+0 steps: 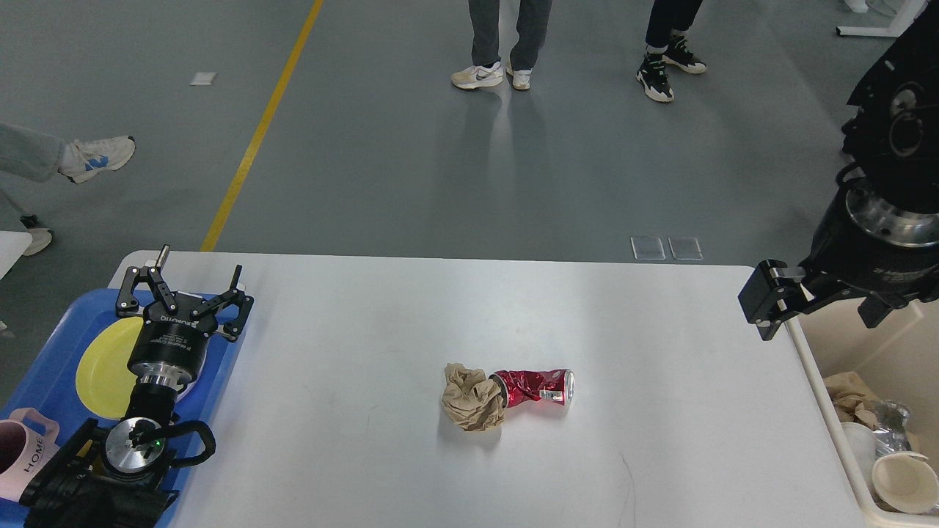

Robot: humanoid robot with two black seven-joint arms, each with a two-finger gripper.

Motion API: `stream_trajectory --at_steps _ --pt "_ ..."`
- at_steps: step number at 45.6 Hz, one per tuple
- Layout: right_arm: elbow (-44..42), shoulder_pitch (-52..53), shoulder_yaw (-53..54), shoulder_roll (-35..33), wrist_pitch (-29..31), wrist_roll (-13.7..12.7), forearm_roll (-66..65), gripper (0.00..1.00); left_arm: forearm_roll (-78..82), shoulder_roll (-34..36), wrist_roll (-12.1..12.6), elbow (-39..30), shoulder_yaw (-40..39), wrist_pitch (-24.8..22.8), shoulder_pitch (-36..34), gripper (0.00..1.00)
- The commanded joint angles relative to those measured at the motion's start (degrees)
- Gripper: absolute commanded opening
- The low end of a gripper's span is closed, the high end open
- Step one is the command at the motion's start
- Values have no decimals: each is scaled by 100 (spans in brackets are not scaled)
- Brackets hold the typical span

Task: Tidy desktop
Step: 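Raise the right gripper and move it over the crumpled brown paper, then lower the right gripper and grasp the crumpled brown paper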

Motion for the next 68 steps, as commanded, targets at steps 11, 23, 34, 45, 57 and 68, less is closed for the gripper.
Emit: stream_trajectory --at_steps 11,23,34,45,57,68 --pt "15 -126 181 209 -351 1 252 98 0 -6 9 -1 1 -3 -7 96" --pt "-662 -1382 1383 165 -774 -52 235 100 0 -6 9 -10 1 -3 2 96" --pt "-1531 -2964 3255 647 -1494 -314 77 100 0 -6 9 -10 9 -3 2 96" --pt "-3157 -4362 3626 1922 -2110 -649 -99 100 0 -6 9 -10 9 -3 2 96" --pt "-4186 -5460 3731 2617 -2347 -649 -424 100 0 -14 18 -10 9 -3 2 96" --pt "-4995 -6454 4030 2591 -2698 -649 -503 100 0 -6 18 -10 9 -3 2 96"
